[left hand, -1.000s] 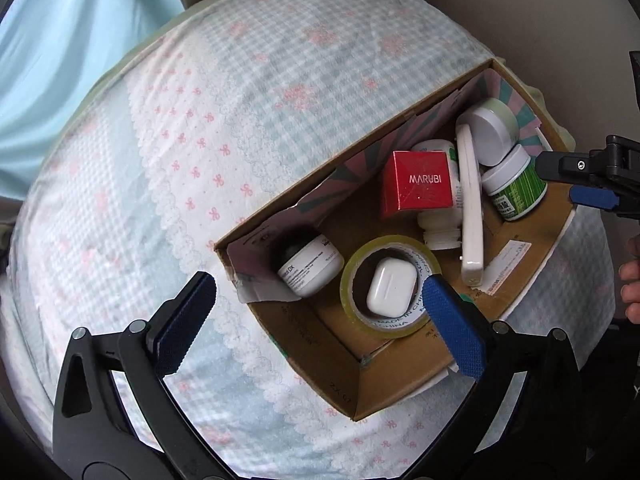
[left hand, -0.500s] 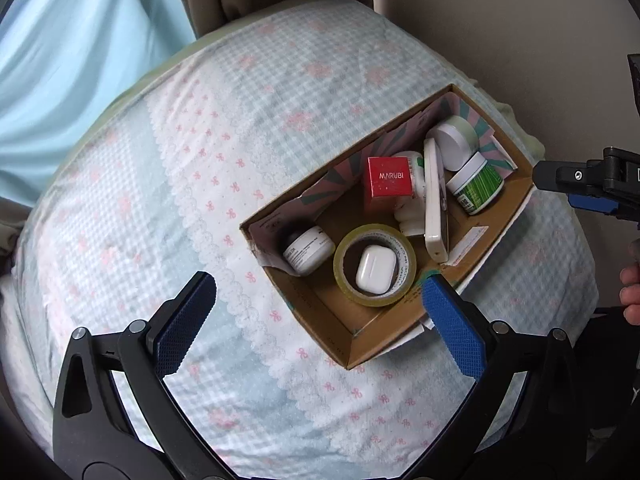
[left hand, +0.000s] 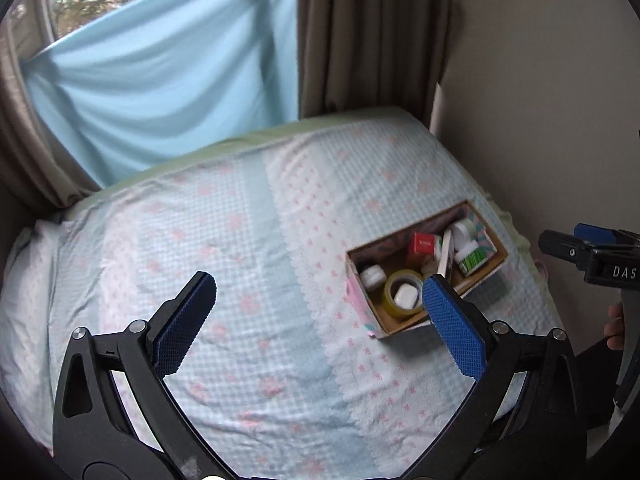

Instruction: Organize rigid objects

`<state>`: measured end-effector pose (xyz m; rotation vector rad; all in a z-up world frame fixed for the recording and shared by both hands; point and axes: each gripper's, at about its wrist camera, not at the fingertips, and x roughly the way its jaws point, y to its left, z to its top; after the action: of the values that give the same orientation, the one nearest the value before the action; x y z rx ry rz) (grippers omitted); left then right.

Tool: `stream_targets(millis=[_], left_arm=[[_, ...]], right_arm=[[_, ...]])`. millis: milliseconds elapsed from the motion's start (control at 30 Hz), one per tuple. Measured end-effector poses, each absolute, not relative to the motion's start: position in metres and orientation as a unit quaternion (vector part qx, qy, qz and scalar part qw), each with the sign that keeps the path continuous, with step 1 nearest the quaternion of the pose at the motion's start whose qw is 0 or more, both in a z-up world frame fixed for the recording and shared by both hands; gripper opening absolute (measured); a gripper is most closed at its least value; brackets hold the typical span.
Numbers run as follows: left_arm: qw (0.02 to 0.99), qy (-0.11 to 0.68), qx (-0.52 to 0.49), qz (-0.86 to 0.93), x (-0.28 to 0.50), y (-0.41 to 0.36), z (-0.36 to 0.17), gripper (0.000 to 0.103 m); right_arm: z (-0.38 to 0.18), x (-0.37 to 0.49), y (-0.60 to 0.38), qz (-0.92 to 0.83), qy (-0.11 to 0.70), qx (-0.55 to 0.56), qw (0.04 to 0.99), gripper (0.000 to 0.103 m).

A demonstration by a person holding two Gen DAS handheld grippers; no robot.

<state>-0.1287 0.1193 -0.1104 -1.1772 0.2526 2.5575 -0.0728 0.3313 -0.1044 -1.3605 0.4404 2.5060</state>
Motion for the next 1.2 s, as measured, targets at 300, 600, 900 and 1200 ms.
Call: stream_targets(millis=[300, 600, 900, 1200], left_arm=[[0.079, 0.008, -0.312, 0.947, -0.056, 0.024, -0.036, 0.103], [0.042, -0.008, -0.284, 0.958, -0.014, -0.008, -0.041, 0.103], [0.051, -0.009, -0.278, 0.959, -0.011, -0.004, -0.044, 0.103], [0.053, -0.002, -0.277, 0.959, -0.013, 0.000, -0.043, 0.103]], right_arm=[[-0.013, -0.045, 0.225, 0.936, 0.033, -0.338, 0.088, 0.098], [-0.022, -0.030, 0.190, 0.946, 0.011, -0.314, 0.080, 0.098], [-0.009, -0.024, 0.189, 0.952, 0.006, -0.291, 0.097, 0.098], [-0.008, -0.024, 0.189, 0.953, 0.011, -0.286, 0.095, 0.098]])
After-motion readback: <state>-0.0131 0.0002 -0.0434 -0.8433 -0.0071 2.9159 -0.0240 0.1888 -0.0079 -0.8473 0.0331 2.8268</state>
